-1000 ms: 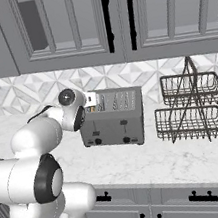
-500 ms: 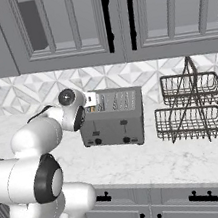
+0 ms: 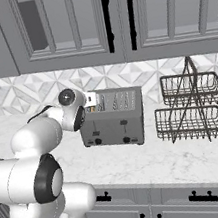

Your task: Start the toaster. Once the lever pops up, take the bread to the plate on the dining counter.

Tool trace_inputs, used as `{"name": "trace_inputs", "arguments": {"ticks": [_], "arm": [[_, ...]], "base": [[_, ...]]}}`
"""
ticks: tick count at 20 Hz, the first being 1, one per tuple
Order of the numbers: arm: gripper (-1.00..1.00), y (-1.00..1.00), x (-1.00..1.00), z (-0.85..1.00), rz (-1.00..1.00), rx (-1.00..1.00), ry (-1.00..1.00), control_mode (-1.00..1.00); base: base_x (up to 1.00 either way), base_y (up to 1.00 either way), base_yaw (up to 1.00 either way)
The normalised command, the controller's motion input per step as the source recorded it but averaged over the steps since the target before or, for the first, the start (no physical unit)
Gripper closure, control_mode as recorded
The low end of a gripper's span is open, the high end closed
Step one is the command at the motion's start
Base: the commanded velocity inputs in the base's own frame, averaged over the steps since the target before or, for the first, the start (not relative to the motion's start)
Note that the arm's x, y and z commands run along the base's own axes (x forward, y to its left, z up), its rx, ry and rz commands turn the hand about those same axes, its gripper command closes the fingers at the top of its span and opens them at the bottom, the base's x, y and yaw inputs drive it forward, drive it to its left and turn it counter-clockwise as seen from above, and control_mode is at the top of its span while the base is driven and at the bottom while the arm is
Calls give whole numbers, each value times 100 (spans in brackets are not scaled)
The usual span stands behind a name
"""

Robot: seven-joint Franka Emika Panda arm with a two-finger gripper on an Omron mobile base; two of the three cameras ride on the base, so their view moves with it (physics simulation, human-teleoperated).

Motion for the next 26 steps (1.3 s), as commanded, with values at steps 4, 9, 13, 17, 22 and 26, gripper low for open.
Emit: {"name": "trace_inputs", "arguments": {"ticks": [4,9,13,17,22,26], "arm": [[-100,0,0,0,0,0,0,-100],[-100,0,0,0,0,0,0,-100],[-100,0,0,0,0,0,0,-100],[-100,0,0,0,0,0,0,-100],[-100,0,0,0,0,0,0,-100],[-100,0,0,0,0,0,0,-100]], "base": [[0,0,0],[0,0,0],[0,0,0],[0,0,0],[0,0,0],[0,0,0]]}}
